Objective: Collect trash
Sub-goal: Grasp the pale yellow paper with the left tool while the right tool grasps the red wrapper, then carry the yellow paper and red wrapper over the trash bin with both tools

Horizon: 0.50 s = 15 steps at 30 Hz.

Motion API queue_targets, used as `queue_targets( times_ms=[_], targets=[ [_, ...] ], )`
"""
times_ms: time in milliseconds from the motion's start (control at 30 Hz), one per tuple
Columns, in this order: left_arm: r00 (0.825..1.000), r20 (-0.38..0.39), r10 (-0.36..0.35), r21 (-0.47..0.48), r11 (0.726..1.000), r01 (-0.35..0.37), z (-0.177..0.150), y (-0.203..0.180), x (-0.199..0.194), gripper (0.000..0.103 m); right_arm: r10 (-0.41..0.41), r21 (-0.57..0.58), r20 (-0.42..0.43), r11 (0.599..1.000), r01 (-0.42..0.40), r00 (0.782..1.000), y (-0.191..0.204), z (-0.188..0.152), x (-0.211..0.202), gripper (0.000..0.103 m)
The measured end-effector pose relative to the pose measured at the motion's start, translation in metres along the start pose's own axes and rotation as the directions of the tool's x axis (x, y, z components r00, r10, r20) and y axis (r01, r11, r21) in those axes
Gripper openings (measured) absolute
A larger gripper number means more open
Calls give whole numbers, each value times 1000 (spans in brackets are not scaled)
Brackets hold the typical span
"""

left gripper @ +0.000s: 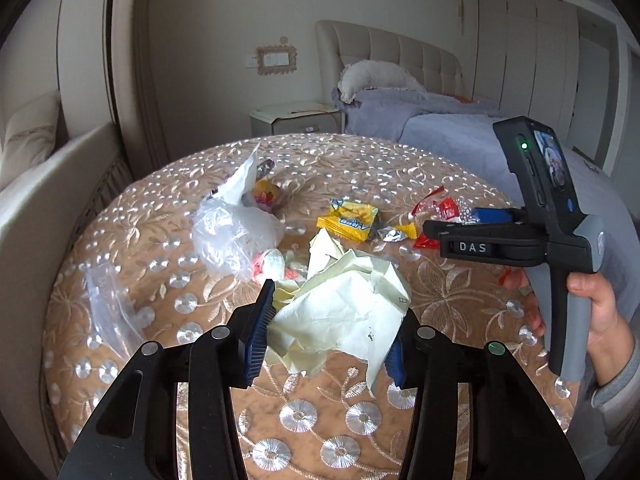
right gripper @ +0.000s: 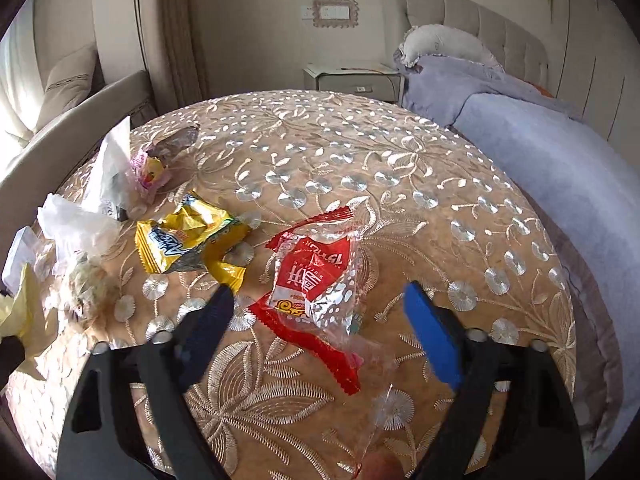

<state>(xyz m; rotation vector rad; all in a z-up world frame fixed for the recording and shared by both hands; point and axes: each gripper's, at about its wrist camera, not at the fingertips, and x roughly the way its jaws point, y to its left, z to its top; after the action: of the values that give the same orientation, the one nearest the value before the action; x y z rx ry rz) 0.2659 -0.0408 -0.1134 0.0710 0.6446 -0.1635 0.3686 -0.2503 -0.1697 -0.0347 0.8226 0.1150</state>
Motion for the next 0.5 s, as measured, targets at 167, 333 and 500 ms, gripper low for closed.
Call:
queue_targets(
  times_ms=[167, 333, 500],
  targets=[
    [1000, 3, -7, -3, 1000, 7, -2, -2, -4, 46, 0, 28, -35, 1000, 1, 999, -7, -4, 8, 16],
    [1000, 27, -7, 0, 1000, 7, -1, -7, -14, 46, 33, 48, 62, 998, -36, 998, -14, -9, -32, 14],
    [998, 50, -26, 15, 1000, 25, 0, -20, -25, 46, 48, -6, 184, 999, -47, 982, -13, -23, -95, 14]
  ],
)
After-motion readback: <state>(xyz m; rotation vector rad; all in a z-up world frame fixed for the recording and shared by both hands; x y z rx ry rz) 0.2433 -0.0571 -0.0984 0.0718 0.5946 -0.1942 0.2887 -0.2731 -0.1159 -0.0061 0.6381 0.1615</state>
